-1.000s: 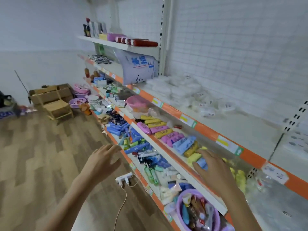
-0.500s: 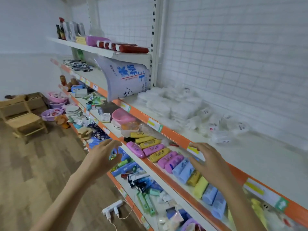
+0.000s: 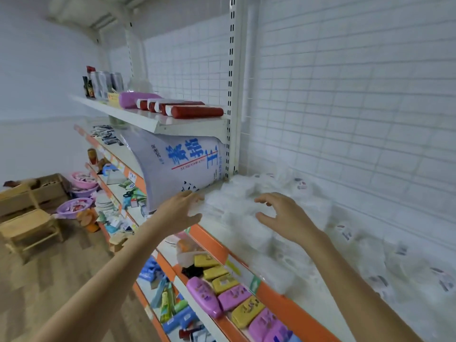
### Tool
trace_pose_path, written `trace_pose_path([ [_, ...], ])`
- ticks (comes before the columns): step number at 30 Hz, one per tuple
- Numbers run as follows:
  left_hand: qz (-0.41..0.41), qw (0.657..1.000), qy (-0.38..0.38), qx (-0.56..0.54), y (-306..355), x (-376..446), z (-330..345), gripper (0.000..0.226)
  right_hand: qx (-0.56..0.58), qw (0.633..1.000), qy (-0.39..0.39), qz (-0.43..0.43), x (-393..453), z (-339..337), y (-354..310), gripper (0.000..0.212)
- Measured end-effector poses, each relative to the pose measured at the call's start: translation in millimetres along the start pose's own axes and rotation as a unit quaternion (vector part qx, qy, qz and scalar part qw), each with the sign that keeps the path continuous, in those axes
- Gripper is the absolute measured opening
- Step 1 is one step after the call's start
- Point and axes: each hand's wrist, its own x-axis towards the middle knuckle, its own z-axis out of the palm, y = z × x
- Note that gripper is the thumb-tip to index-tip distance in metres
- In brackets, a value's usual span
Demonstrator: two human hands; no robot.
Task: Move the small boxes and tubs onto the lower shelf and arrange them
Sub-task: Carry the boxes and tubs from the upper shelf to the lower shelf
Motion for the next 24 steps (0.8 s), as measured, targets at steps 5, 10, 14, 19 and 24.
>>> trace_pose_path([
  [5, 0.056, 0.992, -0.109, 0.027, -17.2, 66.7, 35.1, 0.067, -0.05, 0.99, -0.134, 0.011, 72.5, 45.2, 3.4, 0.048],
  [10, 0.13, 0.981, -0.139, 0.044, -28.7, 102.5, 67.6, 0.072, -0.074, 0.979, -0.171, 0.088, 102.9, 68.7, 12.5, 0.071],
  [14, 0.187, 0.976, -0.105, 0.021, -37.2, 120.8, 73.8, 0.063, -0.036, 0.977, -0.176, 0.115, 110.1, 68.2, 24.7, 0.066],
  [19, 0.208, 0.965, -0.144, -0.063, -43.2, 141.0, 71.6, 0.058, 0.112, 0.965, -0.103, 0.214, 113.7, 55.6, 35.8, 0.035],
  [24, 0.226, 0.954, -0.141, -0.134, -47.8, 154.5, 72.3, 0.046, 0.353, 0.87, 0.002, 0.345, 109.8, 42.1, 31.7, 0.022],
])
